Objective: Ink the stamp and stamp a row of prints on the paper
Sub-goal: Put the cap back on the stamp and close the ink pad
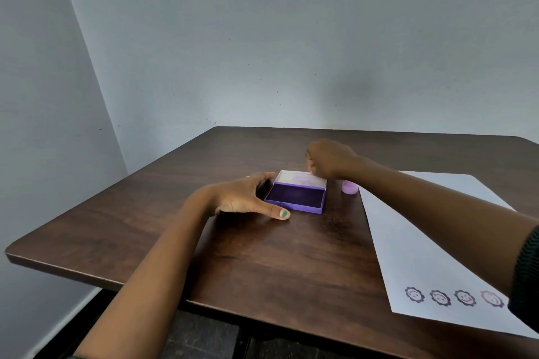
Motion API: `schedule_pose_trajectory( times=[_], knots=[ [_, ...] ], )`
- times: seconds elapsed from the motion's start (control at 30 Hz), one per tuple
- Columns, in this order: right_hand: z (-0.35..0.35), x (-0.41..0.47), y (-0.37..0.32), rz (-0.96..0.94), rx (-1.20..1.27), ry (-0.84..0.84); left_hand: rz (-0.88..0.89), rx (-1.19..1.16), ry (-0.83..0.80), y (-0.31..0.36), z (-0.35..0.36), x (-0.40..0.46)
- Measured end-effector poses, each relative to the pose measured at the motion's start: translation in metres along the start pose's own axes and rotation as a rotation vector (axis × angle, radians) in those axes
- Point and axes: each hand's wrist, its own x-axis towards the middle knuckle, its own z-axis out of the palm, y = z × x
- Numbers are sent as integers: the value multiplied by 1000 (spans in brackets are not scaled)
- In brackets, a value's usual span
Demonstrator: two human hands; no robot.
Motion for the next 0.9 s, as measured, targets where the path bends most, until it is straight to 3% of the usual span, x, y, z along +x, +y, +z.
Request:
schedule_pose_trajectory(
  times=[0.7, 0.9],
  knots=[
    [-36, -29, -4, -111, 159, 214, 51, -44, -12, -4, 1, 1],
    [-47, -51, -14, -152, 239, 189, 30, -10, 20, -4, 0, 2]
  ],
)
